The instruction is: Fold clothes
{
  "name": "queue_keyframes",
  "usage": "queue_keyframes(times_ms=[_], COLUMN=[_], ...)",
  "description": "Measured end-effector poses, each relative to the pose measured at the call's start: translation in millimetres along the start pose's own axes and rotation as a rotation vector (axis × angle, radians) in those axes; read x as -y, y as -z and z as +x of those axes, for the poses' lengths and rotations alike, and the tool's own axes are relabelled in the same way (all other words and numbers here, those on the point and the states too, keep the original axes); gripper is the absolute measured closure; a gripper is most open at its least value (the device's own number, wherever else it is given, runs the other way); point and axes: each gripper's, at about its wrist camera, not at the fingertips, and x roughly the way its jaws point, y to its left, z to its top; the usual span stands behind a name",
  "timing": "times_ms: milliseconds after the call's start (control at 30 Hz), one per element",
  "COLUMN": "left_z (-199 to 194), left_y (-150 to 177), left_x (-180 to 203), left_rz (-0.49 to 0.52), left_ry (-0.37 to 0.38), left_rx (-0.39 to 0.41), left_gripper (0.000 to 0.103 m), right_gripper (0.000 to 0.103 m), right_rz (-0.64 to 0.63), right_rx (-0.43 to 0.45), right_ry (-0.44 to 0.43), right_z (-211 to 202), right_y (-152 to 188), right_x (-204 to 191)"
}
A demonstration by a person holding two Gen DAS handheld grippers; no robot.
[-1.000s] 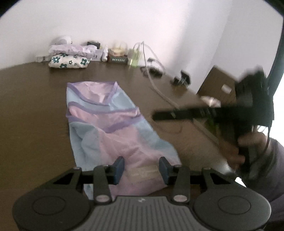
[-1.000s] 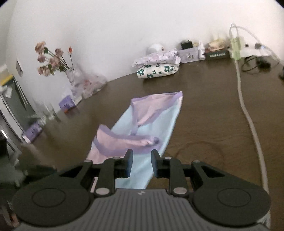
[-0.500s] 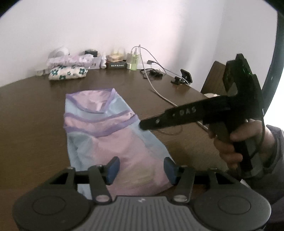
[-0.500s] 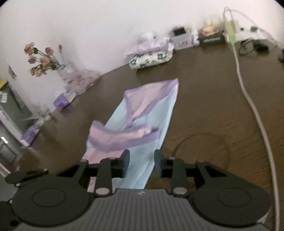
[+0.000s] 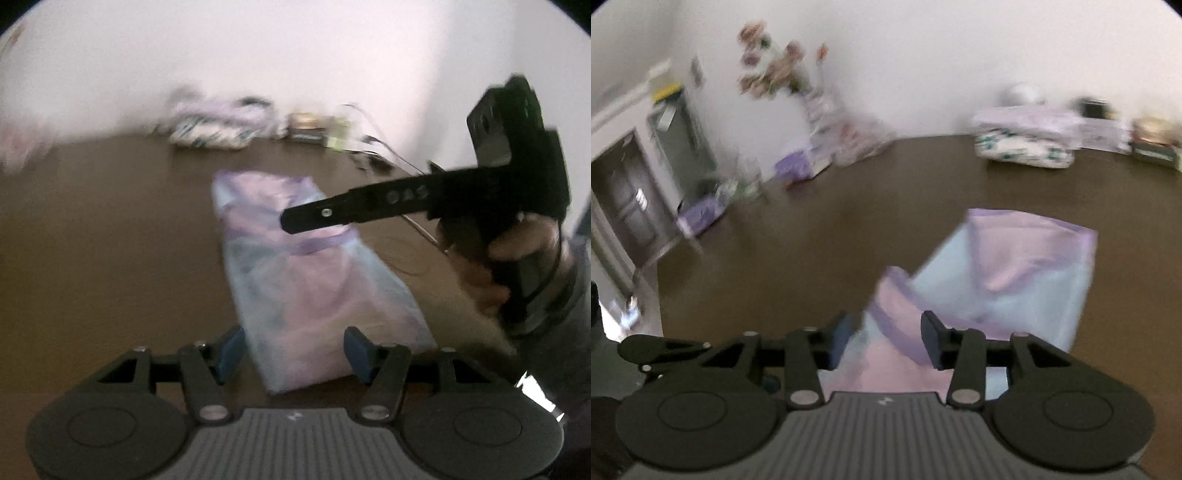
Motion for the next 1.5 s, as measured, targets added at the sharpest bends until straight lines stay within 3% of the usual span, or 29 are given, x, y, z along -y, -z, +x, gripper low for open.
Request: queue_keyframes(times_ms=[67, 100, 133, 167, 200, 233, 367, 433, 467, 600, 733, 833, 1000, 1033, 1067, 1100, 1133, 1167, 1200, 1300, 1367, 1500], left_z=[2.5, 3.5, 4.2, 5.0, 5.8, 7.1, 7.5, 6.7, 6.7, 2.5, -8.3, -7.7, 4.1, 0.5, -3.8, -10.0, -15.9, -19.4, -18.8, -11.4, -9.5, -7.6], left_y=[-1.3, -1.7, -1.6, -1.4, -1.3, -0.8, 4.5, 4.5, 4.4, 3.3, 0.0, -5.1, -6.3, -6.3, -6.3, -6.3, -6.3, -6.3, -7.0, -9.8, -9.2, -0.6], left_x=[-11.3, -14.5, -13.9, -13.2, -12.6, -11.6, -10.8, -10.7, -12.3, -15.4, -15.7, -17.3, -12.6, -13.3, -14.3, -16.1, -17.6, -17.6, -15.5, -2.6, 5.5, 10.6], left_rz=[-0.092, -0.122, -0.124, -0.127, -0.129, -0.127, -0.106, -0.097, -0.103, -0.103, -0.070, -0.059, 0.014, 0.031, 0.047, 0.066, 0.091, 0.137, 0.184, 0.337, 0.438, 0.557], left_ry=[0.028, 0.040, 0.041, 0.042, 0.043, 0.040, 0.027, 0.025, 0.028, 0.029, 0.011, 0.022, 0.016, 0.022, 0.031, 0.053, 0.076, 0.100, 0.105, 0.050, 0.053, 0.172], left_rx=[-0.017, -0.022, -0.024, -0.026, -0.027, -0.034, -0.046, -0.049, -0.048, -0.040, 0.001, 0.015, -0.028, -0.016, 0.000, 0.028, 0.054, 0.075, 0.083, 0.053, 0.046, 0.050], left_gripper=[0.069, 0.074, 0.080, 0.084, 0.090, 0.102, 0.102, 0.102, 0.101, 0.099, 0.074, 0.074, 0.081, 0.081, 0.077, 0.072, 0.058, 0.047, 0.043, 0.039, 0.038, 0.034], right_gripper=[0.062, 0.064, 0.072, 0.092, 0.100, 0.100, 0.100, 0.098, 0.094, 0.093, 0.081, 0.081, 0.079, 0.069, 0.051, 0.042, 0.034, 0.035, 0.035, 0.039, 0.063, 0.077], right_rz=[-0.008, -0.011, -0.009, -0.004, 0.003, 0.011, 0.112, 0.104, 0.098, 0.077, 0.062, 0.012, -0.101, -0.142, -0.182, -0.223, -0.264, -0.307, -0.356, -0.521, -0.608, -0.600], right_rx=[-0.030, -0.053, -0.072, -0.089, -0.095, -0.096, -0.030, -0.033, -0.032, -0.038, 0.032, 0.055, 0.002, 0.025, 0.048, 0.066, 0.063, 0.059, 0.046, 0.016, -0.020, -0.057], right_ry=[0.027, 0.023, 0.017, 0.008, 0.010, 0.013, 0.033, 0.043, 0.045, 0.049, 0.114, 0.167, 0.142, 0.108, 0.075, 0.045, 0.028, 0.018, 0.028, 0.071, 0.078, 0.026], right_z=[25.0, 36.6, 44.7, 51.1, 54.7, 57.3, 53.5, 54.0, 53.8, 56.2, 18.8, -20.0, -54.2, -64.6, -75.0, -83.9, -87.2, -89.2, -85.9, -74.4, -65.5, -59.6], right_y=[-8.6, -11.4, -11.8, -11.6, -10.1, -8.5, -7.4, -6.6, -6.3, -10.2, -11.5, 0.7, 46.6, 54.9, 63.2, 70.8, 75.5, 79.7, 81.9, 88.8, 93.3, 95.6], right_x=[-4.1, -4.3, -4.3, -3.6, -2.7, -1.7, 12.3, 11.3, 9.9, 8.1, 2.5, -4.5, -26.3, -30.7, -35.2, -39.6, -43.9, -48.3, -53.3, -67.8, -71.4, -64.3])
